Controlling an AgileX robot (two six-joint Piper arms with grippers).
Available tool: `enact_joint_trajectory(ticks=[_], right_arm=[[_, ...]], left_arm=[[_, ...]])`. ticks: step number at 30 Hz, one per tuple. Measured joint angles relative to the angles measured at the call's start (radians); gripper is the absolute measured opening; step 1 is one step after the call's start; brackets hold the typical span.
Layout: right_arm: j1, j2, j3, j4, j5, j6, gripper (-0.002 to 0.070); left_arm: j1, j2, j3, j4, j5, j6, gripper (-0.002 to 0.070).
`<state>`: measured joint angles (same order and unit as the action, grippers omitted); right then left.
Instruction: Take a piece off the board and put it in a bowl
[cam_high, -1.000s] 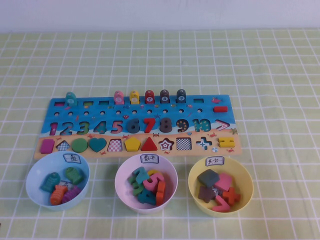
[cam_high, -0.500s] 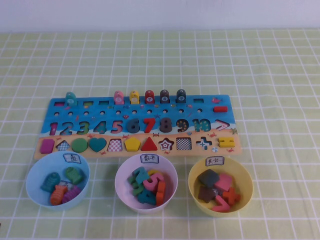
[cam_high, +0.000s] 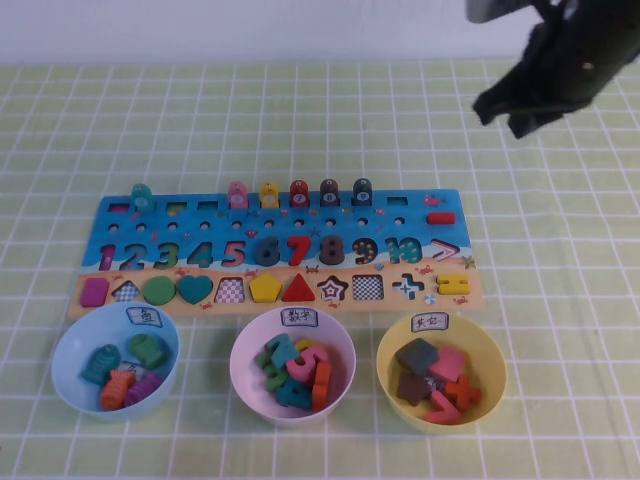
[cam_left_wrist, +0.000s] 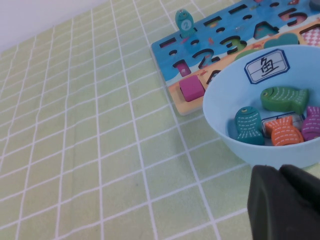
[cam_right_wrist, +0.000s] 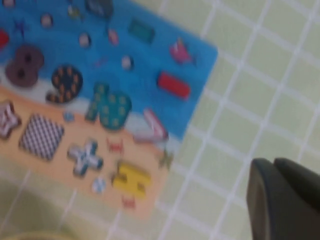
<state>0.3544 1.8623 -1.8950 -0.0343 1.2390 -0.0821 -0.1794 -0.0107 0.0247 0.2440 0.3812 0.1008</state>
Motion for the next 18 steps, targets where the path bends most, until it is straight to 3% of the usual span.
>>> enact_joint_trajectory(ticks=[9, 18], right_arm=[[0.082, 0.351, -0.418, -0.002, 0.001, 0.002, -0.0017], [0.088, 0.467, -0.486, 0.102, 0.006, 0.002, -0.0012]], left_arm=[[0.0, 0.0, 0.0, 0.058, 0.007, 0.0, -0.0005], [0.0, 0.0, 0.0, 0.071, 0.007, 0.0, -0.0005]])
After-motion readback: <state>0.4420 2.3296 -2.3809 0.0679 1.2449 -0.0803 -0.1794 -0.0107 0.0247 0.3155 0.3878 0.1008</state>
